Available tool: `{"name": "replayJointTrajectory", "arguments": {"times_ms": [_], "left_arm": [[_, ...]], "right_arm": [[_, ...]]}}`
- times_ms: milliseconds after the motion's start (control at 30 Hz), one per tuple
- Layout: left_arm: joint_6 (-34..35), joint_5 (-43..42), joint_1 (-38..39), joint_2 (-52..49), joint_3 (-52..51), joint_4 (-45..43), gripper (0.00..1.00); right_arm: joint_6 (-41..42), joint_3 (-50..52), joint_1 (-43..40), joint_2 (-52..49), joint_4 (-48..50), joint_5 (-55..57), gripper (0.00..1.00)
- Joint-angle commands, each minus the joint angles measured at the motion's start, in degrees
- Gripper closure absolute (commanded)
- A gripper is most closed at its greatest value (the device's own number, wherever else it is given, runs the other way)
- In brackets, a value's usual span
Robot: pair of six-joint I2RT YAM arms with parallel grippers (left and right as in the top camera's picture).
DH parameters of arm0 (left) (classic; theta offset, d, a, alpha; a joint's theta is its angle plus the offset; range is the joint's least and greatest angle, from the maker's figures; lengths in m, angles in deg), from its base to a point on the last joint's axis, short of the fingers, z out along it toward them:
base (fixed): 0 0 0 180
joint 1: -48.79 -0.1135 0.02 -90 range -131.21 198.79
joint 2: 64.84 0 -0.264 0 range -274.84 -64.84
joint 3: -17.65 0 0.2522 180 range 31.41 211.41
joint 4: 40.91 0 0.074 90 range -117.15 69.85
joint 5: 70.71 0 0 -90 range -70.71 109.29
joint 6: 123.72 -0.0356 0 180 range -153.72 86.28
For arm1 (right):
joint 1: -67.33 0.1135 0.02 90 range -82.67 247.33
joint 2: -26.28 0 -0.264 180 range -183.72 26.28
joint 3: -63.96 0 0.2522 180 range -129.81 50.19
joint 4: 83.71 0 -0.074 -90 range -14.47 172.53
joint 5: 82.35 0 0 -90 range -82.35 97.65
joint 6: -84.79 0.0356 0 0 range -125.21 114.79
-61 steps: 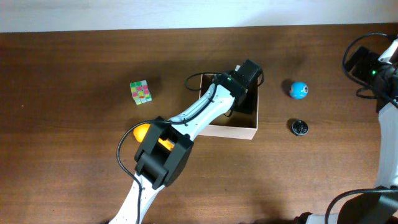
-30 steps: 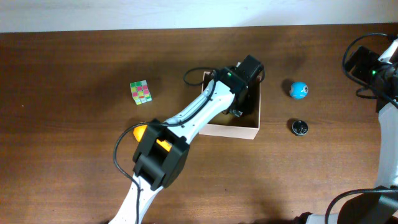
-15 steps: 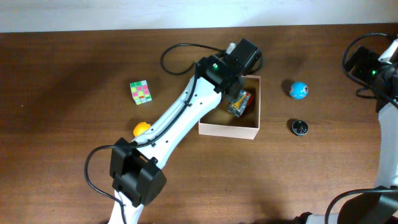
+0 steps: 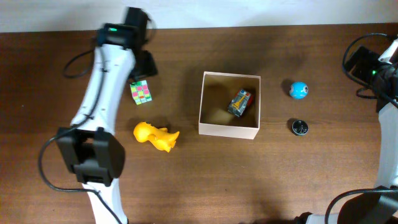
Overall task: Pack container
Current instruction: 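Move the left gripper back to the Rubik's cube and grasp it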
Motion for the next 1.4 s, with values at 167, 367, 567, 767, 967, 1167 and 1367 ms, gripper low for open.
{"name": "replayJointTrajectory", "arguments": {"times_ms": [167,367,567,767,967,1167,1367], "left_arm": [[1.38,-7.61,-2.03,-4.44,-0.39,-2.62,0.20],[1.38,-4.68,-2.16,-9.55,-0.92,-1.40,0.06],[1.36,-4.83,-2.16,-14.38,-0.92,-1.84,0.05],[-0.33,-4.33,-2.14,-18.60,-0.92,-5.05,0.05],[-0.33,-5.31,-2.10,-21.14,-0.92,-4.57,0.22],[-0.35,-5.33,-2.10,-21.09,-0.35,-4.11,0.31],[-0.39,-5.29,-2.10,-21.05,2.32,-1.53,0.37]], "right_arm": [[-0.57,-1.22,-0.15,-0.11,0.13,-0.15,0.01],[-0.57,-1.22,-0.15,-0.11,0.13,-0.15,0.01],[-0.57,-1.25,-0.15,-0.11,0.13,-0.15,0.01],[-0.57,-1.22,-0.15,-0.11,0.13,-0.15,0.01],[-0.57,-1.25,-0.15,-0.11,0.13,-0.15,0.01],[-0.57,-1.22,-0.15,-0.11,0.13,-0.15,0.01],[-0.57,-1.22,-0.15,-0.11,0.13,-0.15,0.01]]}}
